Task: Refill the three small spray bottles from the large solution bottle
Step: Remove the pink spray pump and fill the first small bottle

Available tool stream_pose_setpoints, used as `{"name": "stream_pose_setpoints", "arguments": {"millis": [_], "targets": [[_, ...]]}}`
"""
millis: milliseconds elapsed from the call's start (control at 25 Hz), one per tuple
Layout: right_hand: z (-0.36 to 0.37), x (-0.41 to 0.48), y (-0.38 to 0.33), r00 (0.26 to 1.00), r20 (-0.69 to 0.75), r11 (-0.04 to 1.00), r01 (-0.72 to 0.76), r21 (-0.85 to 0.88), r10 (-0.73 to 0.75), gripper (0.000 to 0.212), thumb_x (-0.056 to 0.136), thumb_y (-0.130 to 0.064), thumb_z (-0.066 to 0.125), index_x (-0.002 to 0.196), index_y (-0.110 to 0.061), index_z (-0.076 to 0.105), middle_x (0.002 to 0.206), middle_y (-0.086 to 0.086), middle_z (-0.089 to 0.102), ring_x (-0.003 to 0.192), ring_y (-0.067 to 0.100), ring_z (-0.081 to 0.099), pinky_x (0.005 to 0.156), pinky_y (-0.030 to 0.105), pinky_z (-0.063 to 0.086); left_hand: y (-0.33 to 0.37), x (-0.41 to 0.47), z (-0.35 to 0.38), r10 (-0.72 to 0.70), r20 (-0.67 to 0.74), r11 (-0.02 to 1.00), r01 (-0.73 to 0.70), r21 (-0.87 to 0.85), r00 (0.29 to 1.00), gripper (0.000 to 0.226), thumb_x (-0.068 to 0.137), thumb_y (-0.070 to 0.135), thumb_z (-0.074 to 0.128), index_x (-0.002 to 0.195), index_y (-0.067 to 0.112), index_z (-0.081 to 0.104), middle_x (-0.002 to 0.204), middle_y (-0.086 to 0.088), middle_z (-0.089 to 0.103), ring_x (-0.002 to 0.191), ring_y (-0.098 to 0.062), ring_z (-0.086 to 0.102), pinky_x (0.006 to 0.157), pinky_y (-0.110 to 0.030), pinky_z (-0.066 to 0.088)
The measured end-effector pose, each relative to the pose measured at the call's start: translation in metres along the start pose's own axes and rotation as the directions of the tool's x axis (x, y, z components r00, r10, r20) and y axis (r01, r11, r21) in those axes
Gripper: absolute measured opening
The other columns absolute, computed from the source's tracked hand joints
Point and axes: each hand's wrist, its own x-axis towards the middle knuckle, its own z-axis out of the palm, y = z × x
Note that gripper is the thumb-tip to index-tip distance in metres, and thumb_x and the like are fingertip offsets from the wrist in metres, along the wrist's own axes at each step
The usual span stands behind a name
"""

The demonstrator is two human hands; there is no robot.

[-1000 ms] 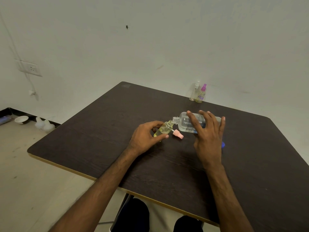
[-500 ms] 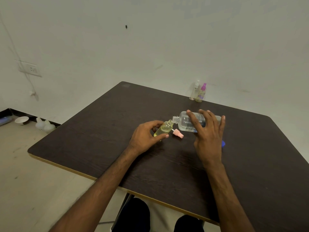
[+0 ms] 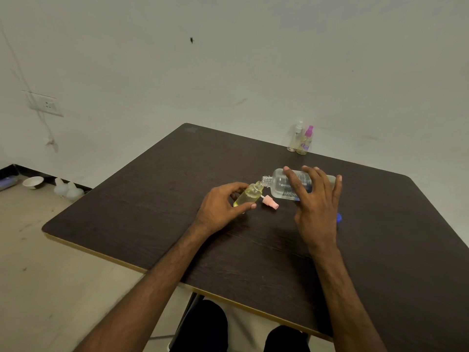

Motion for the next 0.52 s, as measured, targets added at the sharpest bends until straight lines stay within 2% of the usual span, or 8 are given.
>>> {"name": "stream_pose_setpoints", "arguments": {"millis": [520], "targets": [[0.0001, 0.0001, -0.0004, 1.000, 0.002, 1.000, -0.004, 0.005, 0.004, 0.101, 0.065, 0.015, 0.074, 0.148, -0.031, 0.040, 0.144, 0.013, 0.043, 0.139, 0.030, 0.031, 0.120, 0.043, -0.012, 0.0012, -0.0004, -0.0008, -0.005, 0.003, 1.000, 0.005, -0.008, 1.000, 0.052, 0.077, 0.046, 0.080, 0.124, 0.030, 0.066, 0.106, 0.018, 0.069, 0.092, 0.001, 0.064, 0.073, -0.020, 0.056]]}}
